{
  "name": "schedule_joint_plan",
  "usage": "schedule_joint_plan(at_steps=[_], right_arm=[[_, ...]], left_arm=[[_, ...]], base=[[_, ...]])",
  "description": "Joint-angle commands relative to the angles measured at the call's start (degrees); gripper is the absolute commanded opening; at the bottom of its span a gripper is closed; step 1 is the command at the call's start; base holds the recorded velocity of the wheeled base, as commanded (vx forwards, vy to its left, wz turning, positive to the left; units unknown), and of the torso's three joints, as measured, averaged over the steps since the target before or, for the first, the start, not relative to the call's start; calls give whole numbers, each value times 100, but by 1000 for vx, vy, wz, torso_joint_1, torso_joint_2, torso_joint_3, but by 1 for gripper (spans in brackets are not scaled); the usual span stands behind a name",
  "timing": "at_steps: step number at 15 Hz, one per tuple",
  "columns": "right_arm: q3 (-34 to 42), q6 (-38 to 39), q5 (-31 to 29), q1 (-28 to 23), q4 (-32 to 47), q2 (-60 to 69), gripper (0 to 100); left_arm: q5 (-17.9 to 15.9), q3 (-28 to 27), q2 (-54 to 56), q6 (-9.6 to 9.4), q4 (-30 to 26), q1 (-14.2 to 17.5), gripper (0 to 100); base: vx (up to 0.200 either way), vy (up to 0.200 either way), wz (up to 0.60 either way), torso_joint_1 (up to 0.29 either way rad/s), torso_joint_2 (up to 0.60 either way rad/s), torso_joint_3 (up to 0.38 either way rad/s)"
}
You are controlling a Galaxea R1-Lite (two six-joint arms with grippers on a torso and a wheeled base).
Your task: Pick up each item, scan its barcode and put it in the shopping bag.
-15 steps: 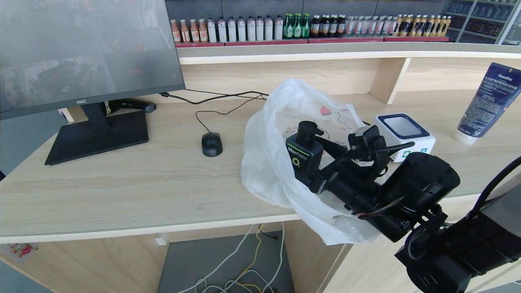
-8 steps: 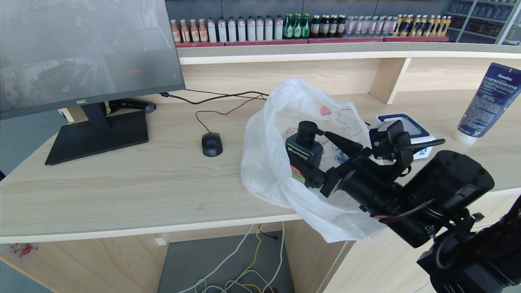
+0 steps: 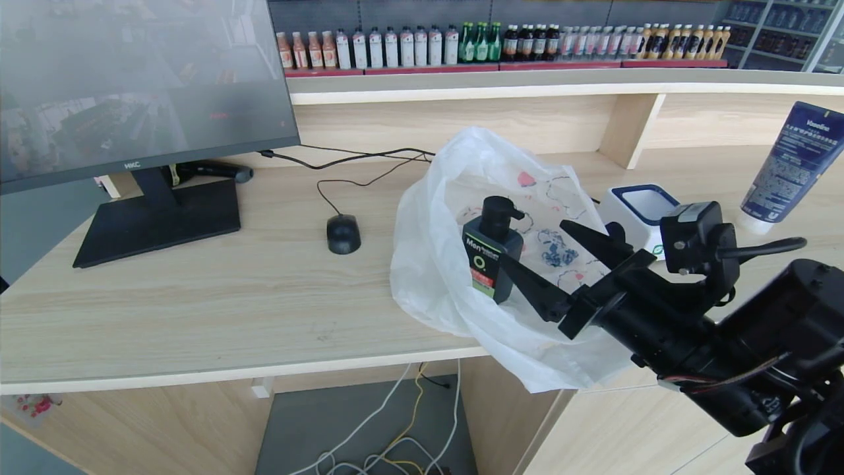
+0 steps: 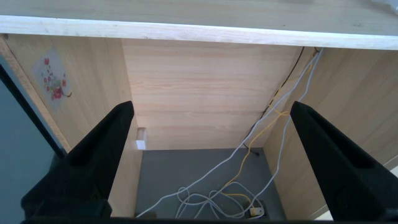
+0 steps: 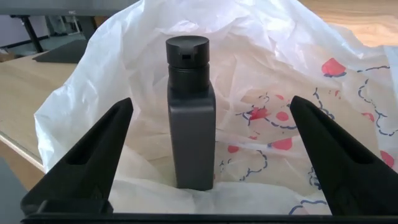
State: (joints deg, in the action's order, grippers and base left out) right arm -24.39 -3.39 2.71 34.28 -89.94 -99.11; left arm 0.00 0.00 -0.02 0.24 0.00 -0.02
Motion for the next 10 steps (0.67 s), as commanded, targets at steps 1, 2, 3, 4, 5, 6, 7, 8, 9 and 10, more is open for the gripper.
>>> schedule_joint_plan(at_steps=[1, 2, 3, 4, 5, 6, 7, 8, 9, 10], right_arm=[[84, -4, 2, -79, -6, 252, 100], [137, -4, 2, -176, -6, 340, 100], [163, -4, 11, -273, -6, 419, 100], [154, 5, 11, -325, -6, 480, 100], [163, 14, 11, -405, -6, 542, 100], [163, 14, 11, -440, -6, 551, 100], [163, 14, 11, -449, -6, 568, 100], [172, 14, 11, -449, -6, 568, 100], [163, 14, 11, -449, -6, 568, 100], [163, 14, 11, -449, -6, 568, 100]], left_arm=[[0, 0, 2, 2, 0, 2, 100], [0, 0, 2, -16, 0, -6, 100], [0, 0, 2, -16, 0, -6, 100], [0, 0, 2, -24, 0, -6, 100], [0, 0, 2, -24, 0, -6, 100], [0, 0, 2, -24, 0, -6, 100], [0, 0, 2, 2, 0, 2, 100], [0, 0, 2, 11, 0, 2, 100], [0, 0, 2, 2, 0, 2, 100], [0, 0, 2, -7, 0, 2, 100]], base=[[0, 0, 0, 0, 0, 0], [0, 0, 0, 0, 0, 0], [0, 0, 0, 0, 0, 0], [0, 0, 0, 0, 0, 0], [0, 0, 0, 0, 0, 0], [0, 0, 0, 0, 0, 0], [0, 0, 0, 0, 0, 0], [-200, 0, 0, 2, 2, 2], [-200, 0, 0, -2, 2, -2], [0, 0, 0, 0, 0, 0]])
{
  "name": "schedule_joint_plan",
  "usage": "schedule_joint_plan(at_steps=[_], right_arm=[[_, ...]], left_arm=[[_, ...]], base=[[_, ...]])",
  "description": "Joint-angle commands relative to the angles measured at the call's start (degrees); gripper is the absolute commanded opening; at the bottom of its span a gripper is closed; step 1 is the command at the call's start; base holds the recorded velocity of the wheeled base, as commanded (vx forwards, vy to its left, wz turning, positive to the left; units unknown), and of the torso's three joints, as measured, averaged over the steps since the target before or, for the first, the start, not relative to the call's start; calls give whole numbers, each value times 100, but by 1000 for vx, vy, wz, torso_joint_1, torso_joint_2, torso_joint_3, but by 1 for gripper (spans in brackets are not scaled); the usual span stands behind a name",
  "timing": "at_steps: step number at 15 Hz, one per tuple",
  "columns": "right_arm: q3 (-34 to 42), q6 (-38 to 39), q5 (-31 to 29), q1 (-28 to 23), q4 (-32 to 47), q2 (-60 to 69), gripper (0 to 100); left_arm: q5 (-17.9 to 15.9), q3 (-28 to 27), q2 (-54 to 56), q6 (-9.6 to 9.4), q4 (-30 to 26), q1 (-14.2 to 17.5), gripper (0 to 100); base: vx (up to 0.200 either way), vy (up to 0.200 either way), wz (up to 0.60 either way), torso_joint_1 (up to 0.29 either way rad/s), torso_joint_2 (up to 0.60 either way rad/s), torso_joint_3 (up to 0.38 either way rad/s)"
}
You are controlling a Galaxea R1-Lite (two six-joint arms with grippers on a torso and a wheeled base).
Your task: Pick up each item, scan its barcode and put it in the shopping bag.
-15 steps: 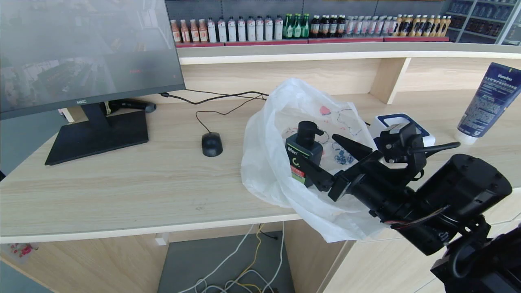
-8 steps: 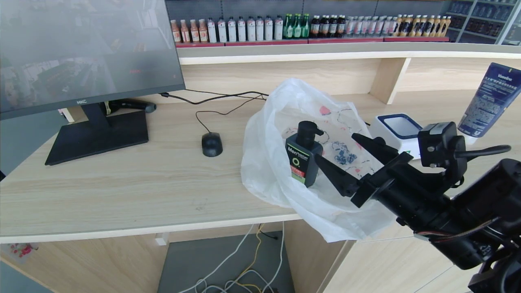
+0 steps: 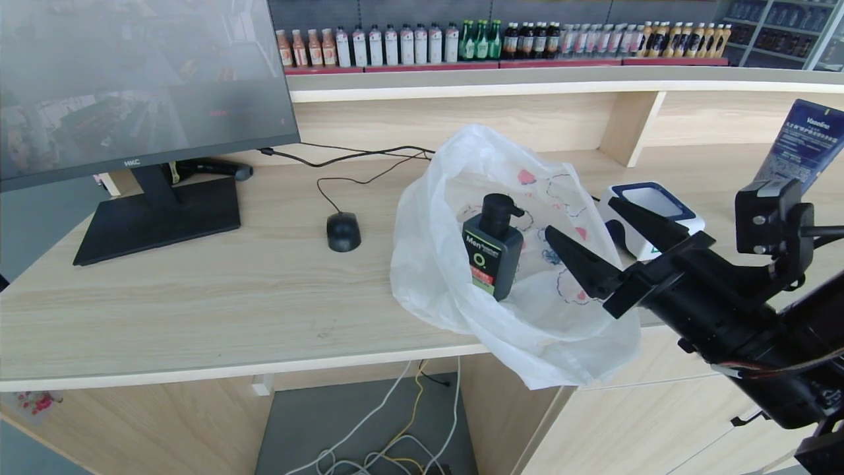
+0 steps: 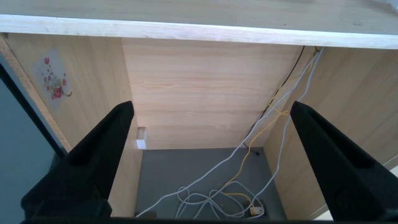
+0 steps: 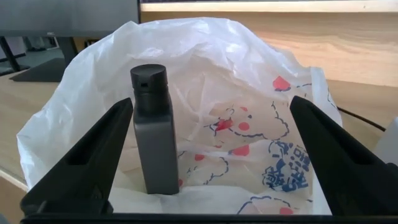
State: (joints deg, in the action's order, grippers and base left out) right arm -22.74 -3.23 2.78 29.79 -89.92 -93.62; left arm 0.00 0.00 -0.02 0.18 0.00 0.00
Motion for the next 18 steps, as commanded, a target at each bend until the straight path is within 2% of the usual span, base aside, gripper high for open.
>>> schedule_joint_plan(at_steps=[1, 6, 18], right_arm=[[6, -2, 3, 0, -8, 20, 100], [-3, -11, 3, 0, -8, 28, 100], [59, -72, 3, -246, -8, 160, 100]], left_arm=[[0, 0, 2, -1, 0, 0, 100], [0, 0, 2, -1, 0, -9, 100], [0, 0, 2, 26, 0, 0, 100]], base=[[0, 0, 0, 0, 0, 0], [0, 0, 0, 0, 0, 0], [0, -200, 0, 4, 1, 3]])
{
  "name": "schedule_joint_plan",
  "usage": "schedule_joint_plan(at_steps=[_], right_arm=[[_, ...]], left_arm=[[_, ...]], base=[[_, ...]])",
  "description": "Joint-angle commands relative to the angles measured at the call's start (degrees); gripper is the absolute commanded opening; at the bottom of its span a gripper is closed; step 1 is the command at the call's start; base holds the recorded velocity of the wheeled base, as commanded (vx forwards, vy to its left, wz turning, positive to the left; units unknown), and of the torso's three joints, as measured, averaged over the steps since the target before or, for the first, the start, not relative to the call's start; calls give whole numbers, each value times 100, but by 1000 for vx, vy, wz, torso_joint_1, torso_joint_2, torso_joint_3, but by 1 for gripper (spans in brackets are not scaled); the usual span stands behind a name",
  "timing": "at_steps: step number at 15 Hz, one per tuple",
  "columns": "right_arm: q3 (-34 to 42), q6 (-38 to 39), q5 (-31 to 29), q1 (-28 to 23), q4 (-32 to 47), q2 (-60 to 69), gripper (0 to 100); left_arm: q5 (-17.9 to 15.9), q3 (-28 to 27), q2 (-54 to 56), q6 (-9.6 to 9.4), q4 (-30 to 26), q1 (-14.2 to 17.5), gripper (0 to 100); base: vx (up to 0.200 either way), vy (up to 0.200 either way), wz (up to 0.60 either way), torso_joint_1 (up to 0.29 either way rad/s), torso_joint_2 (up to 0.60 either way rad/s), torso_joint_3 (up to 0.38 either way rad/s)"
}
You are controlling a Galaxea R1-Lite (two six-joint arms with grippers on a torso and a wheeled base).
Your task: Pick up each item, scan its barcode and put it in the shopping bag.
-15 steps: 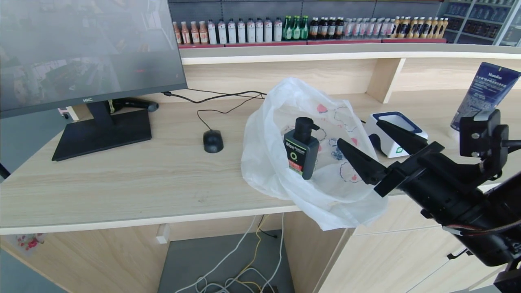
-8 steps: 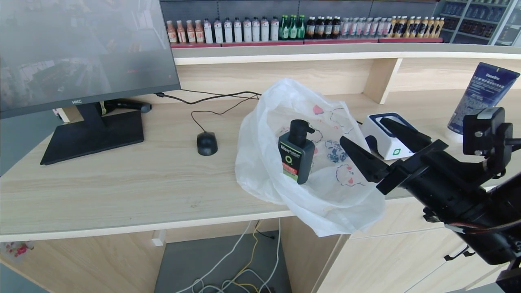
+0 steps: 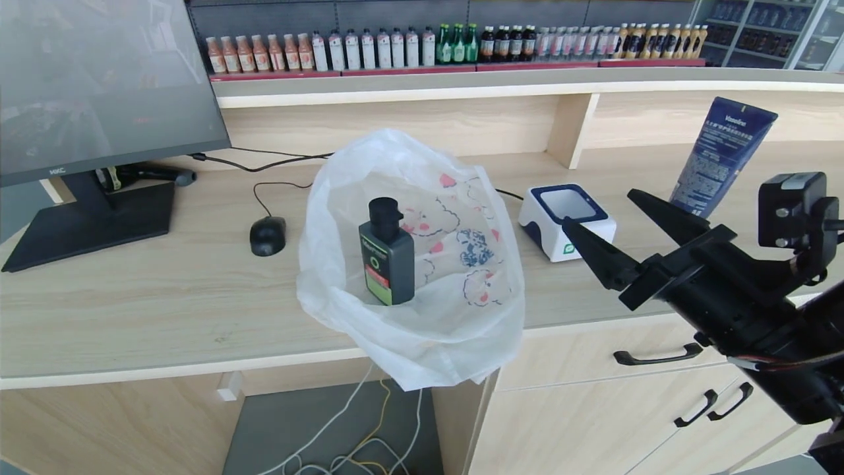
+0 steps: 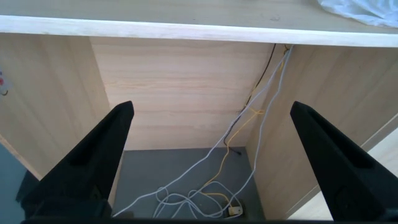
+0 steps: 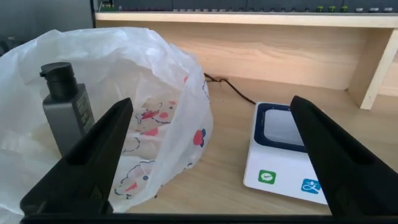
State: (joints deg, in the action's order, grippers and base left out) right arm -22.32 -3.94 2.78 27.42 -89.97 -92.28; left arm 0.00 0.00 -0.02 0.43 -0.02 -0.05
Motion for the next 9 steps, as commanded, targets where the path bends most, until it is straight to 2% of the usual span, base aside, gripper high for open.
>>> schedule_joint_plan(at_steps=[1, 8, 9], right_arm=[[88, -2, 3, -8, -3, 52, 100], [158, -2, 3, -8, -3, 114, 100], [184, -2, 3, 1, -3, 114, 100]], left_arm=[[0, 0, 2, 1, 2, 5, 100], [0, 0, 2, 10, 2, 5, 100], [0, 0, 2, 10, 2, 5, 100]], base=[[0, -200, 0, 12, 2, -2], [0, -200, 0, -2, 2, 3], [0, -200, 600, -12, 2, 12]])
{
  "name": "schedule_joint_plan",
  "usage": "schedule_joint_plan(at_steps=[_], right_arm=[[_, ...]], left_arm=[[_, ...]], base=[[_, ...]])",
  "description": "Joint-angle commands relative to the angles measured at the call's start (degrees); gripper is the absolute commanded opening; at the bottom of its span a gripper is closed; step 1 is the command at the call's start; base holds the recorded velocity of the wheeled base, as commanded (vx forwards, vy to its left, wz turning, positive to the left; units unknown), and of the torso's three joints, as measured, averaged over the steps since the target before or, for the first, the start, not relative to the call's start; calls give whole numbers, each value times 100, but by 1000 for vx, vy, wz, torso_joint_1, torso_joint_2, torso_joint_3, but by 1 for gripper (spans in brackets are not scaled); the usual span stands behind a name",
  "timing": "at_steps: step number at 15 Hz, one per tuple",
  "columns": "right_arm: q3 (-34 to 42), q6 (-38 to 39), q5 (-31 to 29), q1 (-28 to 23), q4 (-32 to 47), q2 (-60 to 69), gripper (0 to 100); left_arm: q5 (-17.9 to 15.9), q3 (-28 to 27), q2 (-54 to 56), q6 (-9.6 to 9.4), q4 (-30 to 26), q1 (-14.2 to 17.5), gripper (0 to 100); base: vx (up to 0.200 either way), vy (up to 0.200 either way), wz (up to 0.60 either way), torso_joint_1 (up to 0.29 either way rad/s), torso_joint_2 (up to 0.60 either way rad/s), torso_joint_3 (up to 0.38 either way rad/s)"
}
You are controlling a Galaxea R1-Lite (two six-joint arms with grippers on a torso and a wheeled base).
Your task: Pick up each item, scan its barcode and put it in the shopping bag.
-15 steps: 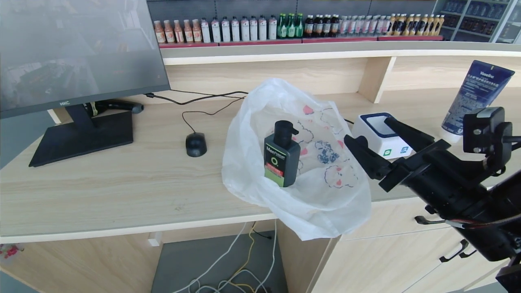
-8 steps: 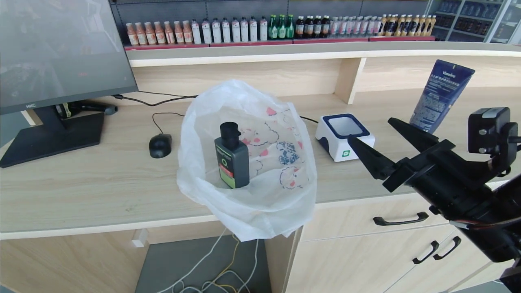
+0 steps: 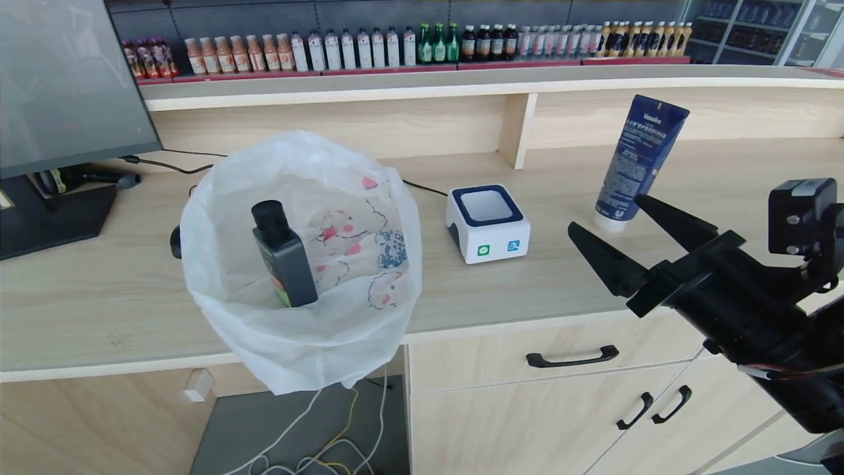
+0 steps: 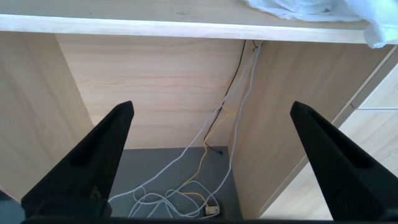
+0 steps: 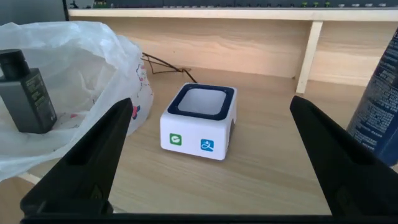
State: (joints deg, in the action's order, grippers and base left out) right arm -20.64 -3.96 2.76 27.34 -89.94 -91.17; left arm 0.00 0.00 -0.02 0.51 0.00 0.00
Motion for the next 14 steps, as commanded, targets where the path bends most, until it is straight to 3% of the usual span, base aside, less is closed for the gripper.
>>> schedule_joint_plan(at_steps=[1, 2, 14], right_arm=[[34, -8, -3, 17, -6, 3, 100], [34, -8, 6, 17, -6, 3, 100], [60, -26, -3, -80, -6, -41, 100]], left_arm=[[0, 0, 2, 10, 0, 0, 100], [0, 0, 2, 10, 0, 0, 100], [0, 0, 2, 10, 0, 0, 100]], base=[[0, -200, 600, -2, 2, 2], [0, -200, 600, 7, 2, 12], [0, -200, 0, 0, 4, 2]])
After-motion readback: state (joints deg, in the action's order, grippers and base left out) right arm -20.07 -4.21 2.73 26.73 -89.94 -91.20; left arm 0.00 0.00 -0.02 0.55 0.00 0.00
